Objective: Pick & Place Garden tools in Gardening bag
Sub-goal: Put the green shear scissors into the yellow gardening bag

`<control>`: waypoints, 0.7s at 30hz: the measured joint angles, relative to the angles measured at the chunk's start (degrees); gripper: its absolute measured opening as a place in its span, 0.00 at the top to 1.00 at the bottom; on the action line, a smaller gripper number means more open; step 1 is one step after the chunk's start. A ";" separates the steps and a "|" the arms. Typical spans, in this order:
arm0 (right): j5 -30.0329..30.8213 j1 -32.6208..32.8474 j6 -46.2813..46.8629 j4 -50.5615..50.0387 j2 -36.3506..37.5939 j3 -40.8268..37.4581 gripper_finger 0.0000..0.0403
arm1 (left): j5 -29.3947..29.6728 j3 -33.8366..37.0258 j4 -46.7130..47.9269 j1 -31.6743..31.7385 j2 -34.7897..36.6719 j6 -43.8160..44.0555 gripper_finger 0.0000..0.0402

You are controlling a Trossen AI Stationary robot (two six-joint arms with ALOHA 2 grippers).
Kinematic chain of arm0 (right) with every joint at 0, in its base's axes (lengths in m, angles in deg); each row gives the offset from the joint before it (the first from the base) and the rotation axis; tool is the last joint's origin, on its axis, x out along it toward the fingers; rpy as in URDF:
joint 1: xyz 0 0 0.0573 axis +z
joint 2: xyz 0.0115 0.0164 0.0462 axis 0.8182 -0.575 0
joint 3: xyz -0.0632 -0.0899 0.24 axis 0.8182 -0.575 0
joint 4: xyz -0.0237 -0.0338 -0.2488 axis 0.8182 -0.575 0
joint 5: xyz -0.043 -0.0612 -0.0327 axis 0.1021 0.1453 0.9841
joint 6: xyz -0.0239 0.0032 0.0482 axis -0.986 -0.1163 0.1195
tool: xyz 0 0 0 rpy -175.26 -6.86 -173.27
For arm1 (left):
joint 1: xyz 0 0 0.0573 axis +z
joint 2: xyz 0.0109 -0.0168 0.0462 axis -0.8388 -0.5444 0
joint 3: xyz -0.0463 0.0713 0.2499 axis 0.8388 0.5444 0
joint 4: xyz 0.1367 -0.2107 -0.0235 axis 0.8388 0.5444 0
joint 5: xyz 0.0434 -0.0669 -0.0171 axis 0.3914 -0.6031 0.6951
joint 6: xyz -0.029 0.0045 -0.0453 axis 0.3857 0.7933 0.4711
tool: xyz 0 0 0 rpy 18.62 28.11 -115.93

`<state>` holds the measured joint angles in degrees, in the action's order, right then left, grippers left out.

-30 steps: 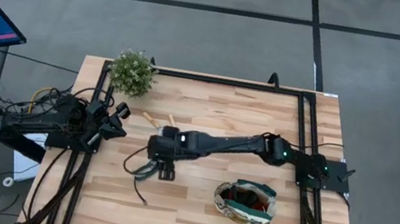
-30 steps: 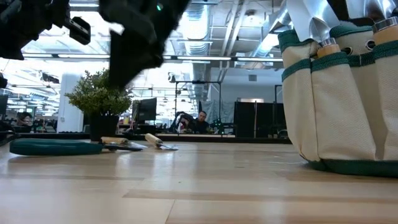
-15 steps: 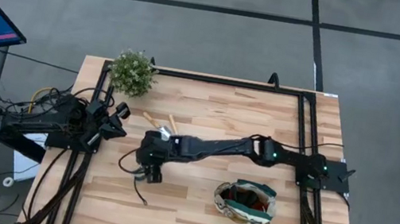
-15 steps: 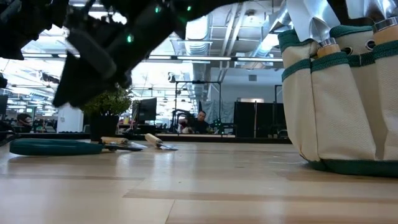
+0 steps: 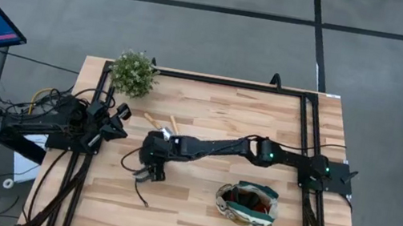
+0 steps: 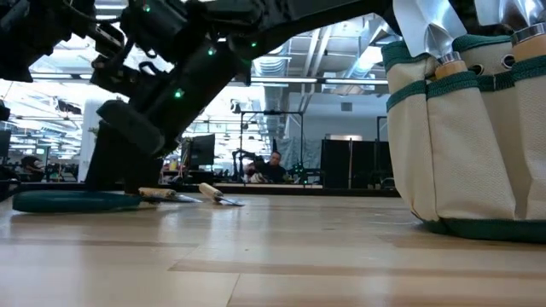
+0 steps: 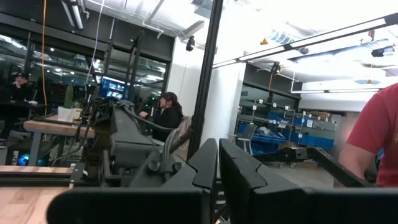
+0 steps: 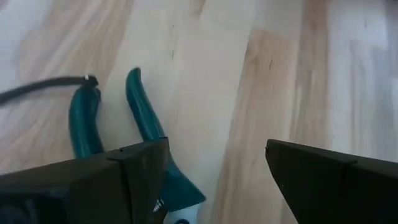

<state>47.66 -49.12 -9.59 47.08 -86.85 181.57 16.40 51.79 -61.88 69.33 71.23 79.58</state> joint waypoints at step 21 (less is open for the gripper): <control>0.49 3.28 4.09 -29.39 5.40 -0.30 0.48 | -0.01 0.00 0.01 0.01 -0.01 0.00 0.96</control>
<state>48.15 -45.84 -5.50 17.68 -81.46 181.27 16.39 51.79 -61.87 69.35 71.22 79.58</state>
